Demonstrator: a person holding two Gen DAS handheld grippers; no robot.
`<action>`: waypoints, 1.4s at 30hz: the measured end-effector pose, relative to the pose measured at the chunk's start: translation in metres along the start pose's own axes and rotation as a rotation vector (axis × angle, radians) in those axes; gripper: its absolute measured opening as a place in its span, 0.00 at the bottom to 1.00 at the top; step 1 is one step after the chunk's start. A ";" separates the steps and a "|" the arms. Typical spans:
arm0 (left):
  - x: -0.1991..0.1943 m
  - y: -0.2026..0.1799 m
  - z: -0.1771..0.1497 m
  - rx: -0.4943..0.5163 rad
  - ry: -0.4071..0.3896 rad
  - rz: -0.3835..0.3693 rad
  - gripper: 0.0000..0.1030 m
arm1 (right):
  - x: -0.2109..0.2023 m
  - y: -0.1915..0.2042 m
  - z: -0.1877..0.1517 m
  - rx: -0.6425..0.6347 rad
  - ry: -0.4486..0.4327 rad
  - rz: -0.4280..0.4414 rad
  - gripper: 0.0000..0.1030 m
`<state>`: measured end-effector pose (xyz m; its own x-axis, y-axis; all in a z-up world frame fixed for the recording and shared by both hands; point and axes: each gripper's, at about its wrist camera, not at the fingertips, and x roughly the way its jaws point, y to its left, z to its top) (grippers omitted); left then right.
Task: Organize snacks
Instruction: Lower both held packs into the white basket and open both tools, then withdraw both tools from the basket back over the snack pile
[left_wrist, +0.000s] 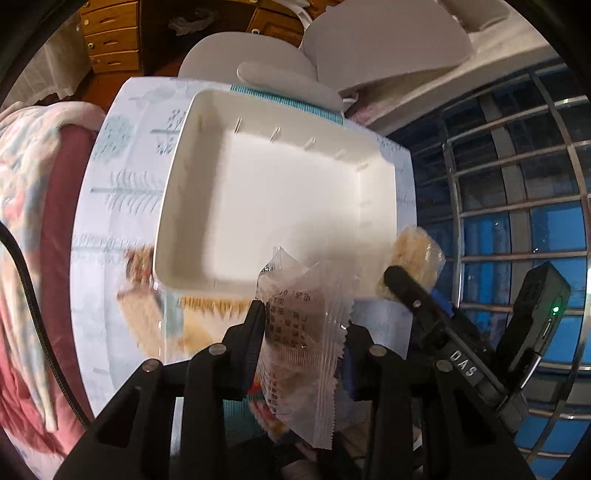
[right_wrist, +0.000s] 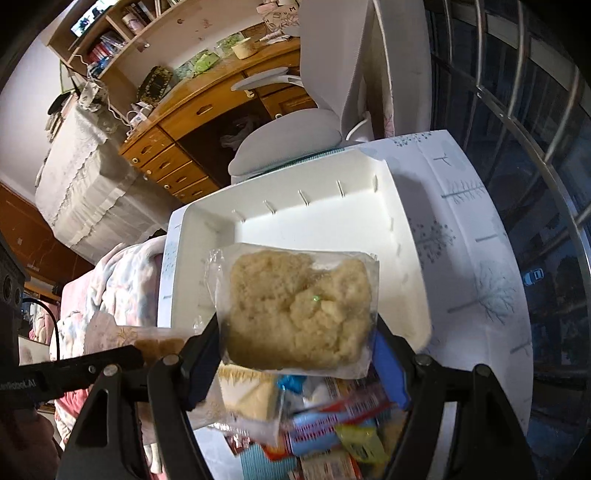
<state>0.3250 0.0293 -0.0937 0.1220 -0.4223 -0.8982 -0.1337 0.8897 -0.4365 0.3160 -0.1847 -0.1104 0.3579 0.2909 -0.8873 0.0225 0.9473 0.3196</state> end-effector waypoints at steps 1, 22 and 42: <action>0.002 -0.001 0.004 0.004 -0.012 0.000 0.33 | 0.005 0.001 0.003 0.006 0.006 -0.005 0.73; 0.019 0.008 0.027 0.169 -0.024 0.062 0.37 | 0.048 0.010 -0.002 0.098 0.133 -0.036 0.92; -0.012 0.002 -0.091 0.257 -0.035 0.112 0.49 | -0.003 0.003 -0.090 0.184 0.182 0.038 0.92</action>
<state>0.2334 0.0202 -0.0885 0.1554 -0.3164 -0.9358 0.1046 0.9473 -0.3030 0.2313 -0.1709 -0.1371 0.1886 0.3611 -0.9133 0.1876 0.8996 0.3944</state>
